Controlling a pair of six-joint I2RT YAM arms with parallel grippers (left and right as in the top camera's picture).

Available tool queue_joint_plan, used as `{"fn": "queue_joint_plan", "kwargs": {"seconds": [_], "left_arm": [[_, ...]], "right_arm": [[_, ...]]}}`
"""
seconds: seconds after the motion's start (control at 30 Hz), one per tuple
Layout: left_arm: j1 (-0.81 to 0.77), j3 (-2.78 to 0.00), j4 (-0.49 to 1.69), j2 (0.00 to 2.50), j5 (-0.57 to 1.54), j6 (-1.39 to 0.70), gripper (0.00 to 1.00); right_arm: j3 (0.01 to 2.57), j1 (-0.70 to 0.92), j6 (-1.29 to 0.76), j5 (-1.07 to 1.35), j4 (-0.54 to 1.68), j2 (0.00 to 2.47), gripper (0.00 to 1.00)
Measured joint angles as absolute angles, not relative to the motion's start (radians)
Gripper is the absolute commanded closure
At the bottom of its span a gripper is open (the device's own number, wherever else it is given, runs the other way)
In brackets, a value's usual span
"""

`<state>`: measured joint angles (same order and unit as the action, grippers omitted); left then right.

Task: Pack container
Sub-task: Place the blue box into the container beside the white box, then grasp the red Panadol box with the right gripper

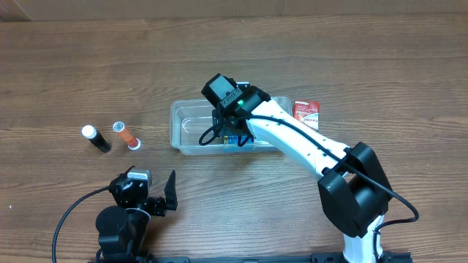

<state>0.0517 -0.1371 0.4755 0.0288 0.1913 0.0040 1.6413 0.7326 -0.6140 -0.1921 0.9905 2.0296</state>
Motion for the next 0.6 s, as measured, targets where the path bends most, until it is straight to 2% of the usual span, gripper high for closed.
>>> {"fn": "queue_joint_plan", "kwargs": {"seconds": [0.03,0.17,0.3,0.43,0.5,0.6], "left_arm": [[0.052,-0.137,0.476,0.029,0.192,0.004,0.0],[0.052,-0.137,0.475,0.029,0.192,0.004,0.0],[0.052,-0.137,0.476,0.029,0.192,0.004,0.0],[0.052,-0.137,0.475,0.029,0.191,0.004,0.0],[0.052,-0.137,0.475,0.029,0.192,0.004,0.0],[0.052,-0.137,0.476,0.029,0.192,0.004,0.0]], "right_arm": [[1.642,0.733,-0.616,-0.204,0.997,2.03,0.13],[1.649,0.733,-0.589,-0.276,1.072,2.014,0.0],[1.695,0.7,-0.559,-0.331,1.146,1.858,0.0],[1.744,0.484,-0.526,-0.308,1.174,1.669,0.0],[1.75,0.327,-0.466,-0.233,1.171,1.656,0.0],[1.744,0.18,-0.389,-0.107,1.173,1.727,0.0]]}}
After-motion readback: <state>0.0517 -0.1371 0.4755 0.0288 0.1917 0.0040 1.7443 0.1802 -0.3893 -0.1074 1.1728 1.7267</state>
